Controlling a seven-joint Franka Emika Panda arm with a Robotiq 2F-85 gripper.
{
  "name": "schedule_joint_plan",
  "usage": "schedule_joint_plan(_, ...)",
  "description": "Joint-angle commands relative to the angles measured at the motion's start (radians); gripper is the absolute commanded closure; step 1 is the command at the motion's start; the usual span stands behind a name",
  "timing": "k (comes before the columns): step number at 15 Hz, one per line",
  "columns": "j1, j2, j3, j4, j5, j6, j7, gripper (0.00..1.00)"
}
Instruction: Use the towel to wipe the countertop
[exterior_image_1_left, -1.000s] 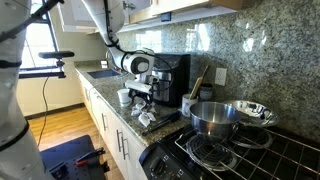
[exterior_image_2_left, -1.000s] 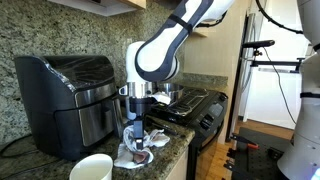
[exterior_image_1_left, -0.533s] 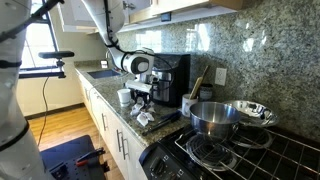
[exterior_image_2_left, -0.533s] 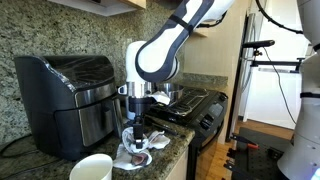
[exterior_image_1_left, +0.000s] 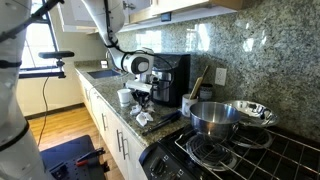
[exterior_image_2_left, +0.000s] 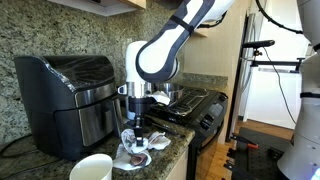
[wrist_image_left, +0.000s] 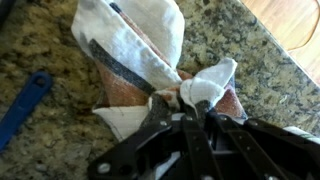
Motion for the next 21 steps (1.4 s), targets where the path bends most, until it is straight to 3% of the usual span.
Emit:
schedule_joint_plan(1,0.007,-0.01,-0.011,-0.003,-0.025,-0.009,0.038,0.97)
schedule_joint_plan(5,0.0,-0.037,-0.015,-0.005,-0.023,-0.053,0.036,0.97)
schedule_joint_plan(17,-0.008,-0.111,-0.121,-0.089,-0.088,-0.063,0.178,0.97)
schedule_joint_plan(21,-0.009,-0.083,-0.111,-0.103,-0.073,-0.083,0.15,0.96)
